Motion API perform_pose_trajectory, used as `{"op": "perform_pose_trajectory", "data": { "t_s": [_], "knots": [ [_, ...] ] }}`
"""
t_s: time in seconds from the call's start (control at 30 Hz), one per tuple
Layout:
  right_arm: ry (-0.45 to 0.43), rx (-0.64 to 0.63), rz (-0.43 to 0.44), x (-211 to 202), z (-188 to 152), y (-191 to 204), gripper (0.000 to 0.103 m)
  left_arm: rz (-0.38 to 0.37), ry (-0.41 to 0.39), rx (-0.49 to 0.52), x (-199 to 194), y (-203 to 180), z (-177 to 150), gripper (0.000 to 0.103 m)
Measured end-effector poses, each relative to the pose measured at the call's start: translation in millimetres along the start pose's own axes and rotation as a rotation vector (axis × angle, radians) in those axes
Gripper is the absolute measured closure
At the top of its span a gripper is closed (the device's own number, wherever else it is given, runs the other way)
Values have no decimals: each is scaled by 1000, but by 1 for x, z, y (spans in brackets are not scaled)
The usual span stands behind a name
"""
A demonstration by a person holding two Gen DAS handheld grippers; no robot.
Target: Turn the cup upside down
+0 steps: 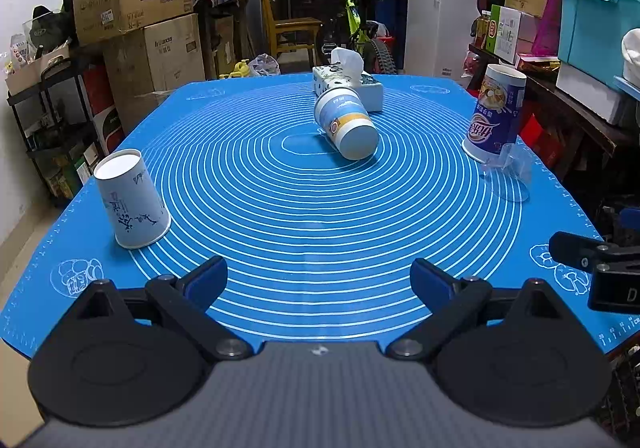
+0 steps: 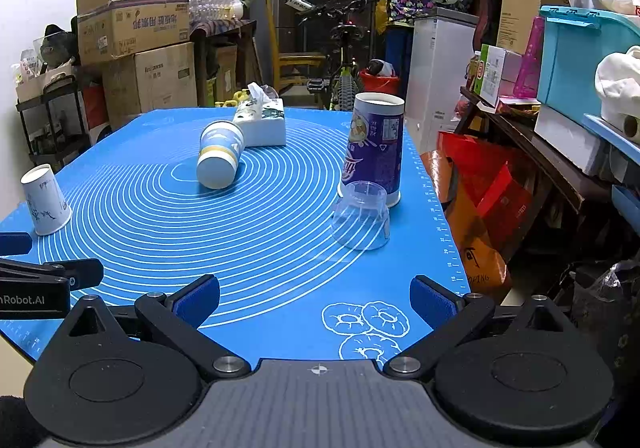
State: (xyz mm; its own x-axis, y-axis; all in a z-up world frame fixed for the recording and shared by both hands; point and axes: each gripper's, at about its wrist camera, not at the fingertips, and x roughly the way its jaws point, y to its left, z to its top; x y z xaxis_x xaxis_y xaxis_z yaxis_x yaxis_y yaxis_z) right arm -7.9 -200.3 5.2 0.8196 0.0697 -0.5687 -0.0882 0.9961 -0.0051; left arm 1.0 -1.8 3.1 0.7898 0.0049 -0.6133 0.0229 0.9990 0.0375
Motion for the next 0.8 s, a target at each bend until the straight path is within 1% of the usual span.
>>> {"op": "perform_pose_trajectory", "data": {
  "t_s": [0.27,0.8],
  "knots": [
    [2,-1,0,0,0,0,2,-12,6,-5,2,1,0,6],
    [1,-4,-3,4,-2,-2,2,1,-5,11,0,-2,0,6]
  ]
}}
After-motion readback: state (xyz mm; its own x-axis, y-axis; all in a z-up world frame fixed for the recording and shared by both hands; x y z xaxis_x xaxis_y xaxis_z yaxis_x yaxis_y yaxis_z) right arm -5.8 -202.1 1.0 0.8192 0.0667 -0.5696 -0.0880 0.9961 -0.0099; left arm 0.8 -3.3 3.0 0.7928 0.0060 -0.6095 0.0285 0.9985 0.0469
